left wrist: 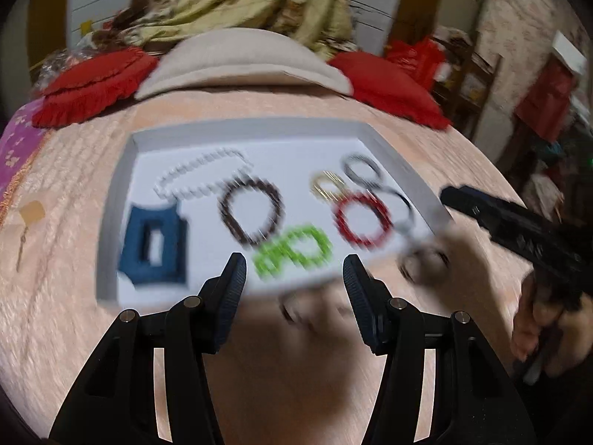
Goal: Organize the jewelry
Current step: 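Lower the green and red bracelets into the tray and open both grippers, then grasp the beige bow hair tie with the left gripper while the right grasps the black cord hair tie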
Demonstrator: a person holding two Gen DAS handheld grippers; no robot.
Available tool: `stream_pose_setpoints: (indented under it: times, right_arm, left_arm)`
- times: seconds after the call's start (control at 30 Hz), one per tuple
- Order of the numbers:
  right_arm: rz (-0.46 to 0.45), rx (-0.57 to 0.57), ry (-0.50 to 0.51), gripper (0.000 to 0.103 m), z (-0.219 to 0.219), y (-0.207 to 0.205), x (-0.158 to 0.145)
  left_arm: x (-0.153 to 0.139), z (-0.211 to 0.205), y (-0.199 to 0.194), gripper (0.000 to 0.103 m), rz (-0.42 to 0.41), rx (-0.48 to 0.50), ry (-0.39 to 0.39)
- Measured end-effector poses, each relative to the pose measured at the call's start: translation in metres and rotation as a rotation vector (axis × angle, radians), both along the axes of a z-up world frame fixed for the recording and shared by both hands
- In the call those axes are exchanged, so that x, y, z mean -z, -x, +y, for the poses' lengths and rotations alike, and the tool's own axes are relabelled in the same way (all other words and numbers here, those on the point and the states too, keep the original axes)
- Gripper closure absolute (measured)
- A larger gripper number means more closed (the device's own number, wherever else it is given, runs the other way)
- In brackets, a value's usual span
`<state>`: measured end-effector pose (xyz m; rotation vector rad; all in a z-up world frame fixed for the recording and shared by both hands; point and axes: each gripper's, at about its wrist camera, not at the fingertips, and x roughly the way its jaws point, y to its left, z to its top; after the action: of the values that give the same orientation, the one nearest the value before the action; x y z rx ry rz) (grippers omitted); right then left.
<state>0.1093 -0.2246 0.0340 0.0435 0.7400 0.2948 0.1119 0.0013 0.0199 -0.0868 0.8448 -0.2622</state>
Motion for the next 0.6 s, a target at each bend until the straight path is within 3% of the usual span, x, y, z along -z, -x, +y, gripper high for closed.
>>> stream_pose_setpoints:
  times: [0.13,0.27,0.47,0.6]
  right_arm:
    - [0.049,0.028,0.012,0.059,-0.014,0.031,0.012]
    - [0.136,0.045,0.050,0.059,-0.019,0.052,0.040]
    - [0.146,0.042,0.068,0.059,-0.025,0.055,0.047]
    - [0.164,0.062,0.056,0.059,-0.034,0.052,0.050]
  left_arm:
    - [0.021,-0.021,0.018,0.049,0.046,0.062,-0.041]
    - [0.032,-0.028,0.008,0.049,0.062,0.030,-0.085]
    - [0.039,-0.032,-0.008,0.048,0.091,0.022,-0.100]
    - [0.040,-0.036,-0.011,0.039,0.086,0.028,-0.110]
